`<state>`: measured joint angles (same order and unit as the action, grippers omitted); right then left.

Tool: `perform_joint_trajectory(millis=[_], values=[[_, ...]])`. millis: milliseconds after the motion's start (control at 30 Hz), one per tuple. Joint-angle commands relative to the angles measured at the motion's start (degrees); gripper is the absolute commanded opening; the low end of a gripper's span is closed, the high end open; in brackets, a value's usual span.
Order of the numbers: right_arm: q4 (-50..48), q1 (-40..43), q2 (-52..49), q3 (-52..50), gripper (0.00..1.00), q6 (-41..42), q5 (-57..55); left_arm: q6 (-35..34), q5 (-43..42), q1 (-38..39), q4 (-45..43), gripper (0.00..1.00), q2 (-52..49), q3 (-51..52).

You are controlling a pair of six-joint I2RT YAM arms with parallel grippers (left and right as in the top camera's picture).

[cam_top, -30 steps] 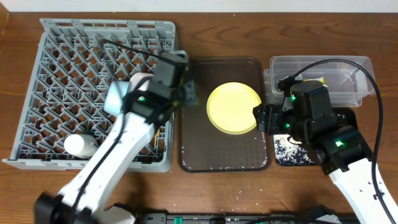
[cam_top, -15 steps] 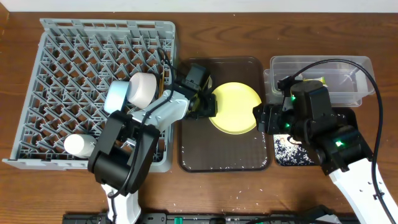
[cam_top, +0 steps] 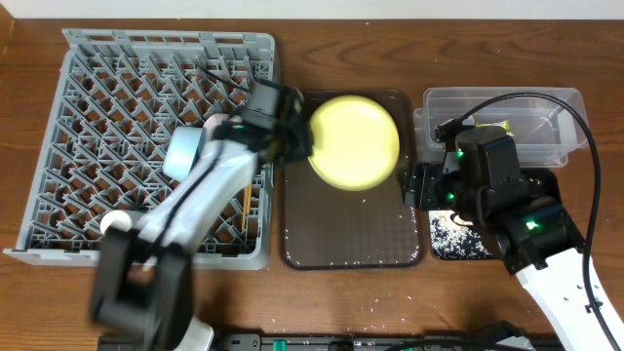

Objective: Sort waste into correct bins and load items into the dishwasher
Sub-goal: 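Stand the yellow plate upright in the dish rack with the left gripper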

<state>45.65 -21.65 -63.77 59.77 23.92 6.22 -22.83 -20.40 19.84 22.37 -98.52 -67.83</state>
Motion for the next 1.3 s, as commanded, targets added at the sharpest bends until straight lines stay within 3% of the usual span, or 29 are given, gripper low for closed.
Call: perform_joint_trajectory(millis=[0, 100, 167, 367, 633, 867, 967, 1267], values=[[0.07, 0.22, -0.11, 0.0, 0.74, 0.24, 0.04, 5.11, 0.57, -5.14, 2.51, 0.07, 13.42, -0.44], [0.07, 0.22, -0.11, 0.0, 0.74, 0.24, 0.04, 6.95, 9.55, -10.62, 7.78, 0.07, 20.72, -0.44], [0.04, 0.22, -0.11, 0.0, 0.74, 0.24, 0.04, 8.74, 22.27, -13.46, 12.52, 0.07, 24.33, -0.44], [0.04, 0.22, -0.11, 0.0, 0.74, 0.22, 0.02, 10.45, 41.66, -14.03, 17.7, 0.08, 24.41, -0.42], [0.04, 0.22, -0.11, 0.0, 0.74, 0.24, 0.02, 11.72, 43.71, -14.03, 18.03, 0.07, 24.37, -0.42], [0.02, 0.22, -0.11, 0.0, 0.74, 0.22, 0.02, 10.54, 43.82, -13.9, 24.96, 0.07, 24.7, -0.42], [-0.04, 0.22, -0.11, 0.02, 0.74, 0.24, 0.0, 9.16, 44.11, -11.69, 29.51, 0.07, 24.81, -0.42], [-0.55, 0.22, -0.11, 0.0, 0.74, 0.24, 0.0, 7.91, 53.09, -4.2, 30.75, 0.07, 25.68, -0.42]])
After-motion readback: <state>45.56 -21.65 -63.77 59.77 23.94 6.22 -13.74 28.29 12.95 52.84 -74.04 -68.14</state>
